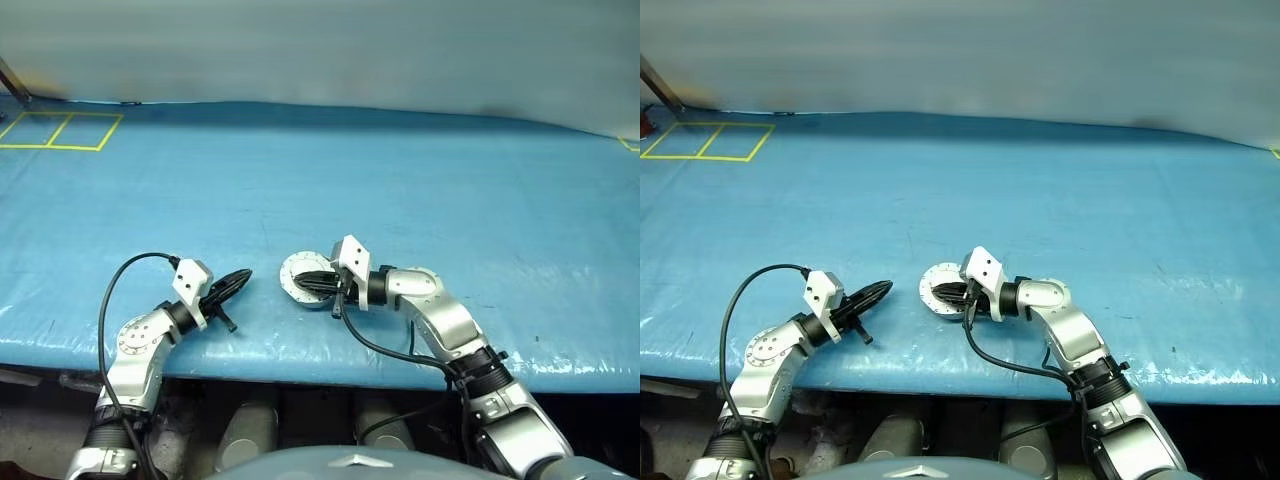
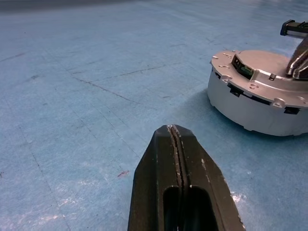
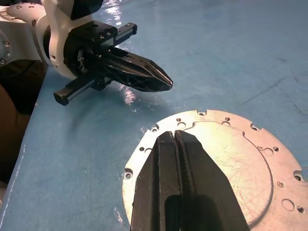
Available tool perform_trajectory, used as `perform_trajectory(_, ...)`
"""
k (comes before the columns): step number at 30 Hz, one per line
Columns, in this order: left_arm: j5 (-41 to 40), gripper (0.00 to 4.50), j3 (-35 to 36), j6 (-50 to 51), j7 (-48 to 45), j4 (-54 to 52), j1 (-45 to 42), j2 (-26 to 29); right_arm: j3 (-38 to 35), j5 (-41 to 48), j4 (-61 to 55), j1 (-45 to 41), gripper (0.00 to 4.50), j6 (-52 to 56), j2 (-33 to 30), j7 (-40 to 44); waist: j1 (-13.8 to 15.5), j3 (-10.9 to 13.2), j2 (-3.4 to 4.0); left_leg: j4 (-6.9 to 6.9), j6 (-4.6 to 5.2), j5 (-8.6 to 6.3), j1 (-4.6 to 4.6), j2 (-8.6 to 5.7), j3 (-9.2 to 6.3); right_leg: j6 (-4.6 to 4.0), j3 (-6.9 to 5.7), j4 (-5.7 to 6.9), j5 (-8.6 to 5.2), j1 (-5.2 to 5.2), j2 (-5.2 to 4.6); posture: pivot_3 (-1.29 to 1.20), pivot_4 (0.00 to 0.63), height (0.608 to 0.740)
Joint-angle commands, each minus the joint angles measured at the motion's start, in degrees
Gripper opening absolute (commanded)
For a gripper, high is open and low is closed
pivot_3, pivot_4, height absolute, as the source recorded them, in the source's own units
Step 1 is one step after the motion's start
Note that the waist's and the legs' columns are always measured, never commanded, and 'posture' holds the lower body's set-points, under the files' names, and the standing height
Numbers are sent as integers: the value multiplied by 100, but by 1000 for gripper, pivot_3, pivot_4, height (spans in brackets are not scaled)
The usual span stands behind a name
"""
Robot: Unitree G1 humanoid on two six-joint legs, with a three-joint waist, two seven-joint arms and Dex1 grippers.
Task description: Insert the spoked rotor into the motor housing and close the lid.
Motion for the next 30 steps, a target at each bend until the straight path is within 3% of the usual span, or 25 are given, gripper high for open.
perform_trajectory(1, -67, 0, -113, 3, -140, -174, -128, -43, -319, 268, -467, 302, 83, 242, 40, -241, 24, 0, -1, 0, 0, 0, -2, 0, -1, 1, 0, 0, 0, 1, 0, 0, 150, 740)
perform_trajectory(4, -55, 0, -202, 11, -211, -103, -182, -77, -522, 353, -780, 436, 673, 313, 70, -502, 24, 0, 0, -1, 0, 0, -7, 2, -2, 1, 0, 2, 1, 0, 1, 0, 150, 740)
perform_trajectory(15, -1, 0, -398, 39, -380, 114, -383, -179, -249, 55, -903, 570, 4316, 241, 205, -859, 18, 1, -1, -3, 0, 0, -8, 2, -1, 3, -1, 2, 1, 0, 2, 0, 150, 740)
perform_trajectory(16, 2, 0, -406, 41, -390, 119, -391, -186, -229, 42, -889, 573, 4476, 232, 219, -877, 17, 1, -1, -3, 0, 0, -8, 2, -1, 3, -1, 2, 1, 0, 2, 0, 150, 740)
perform_trajectory(30, 56, 0, -471, 12, -385, 84, -346, -238, -151, -310, -320, 484, 4476, -91, 319, -1112, 14, 1, -1, -3, 0, 0, -6, 2, -1, 6, -1, 2, 3, 2, 3, 0, 150, 740)
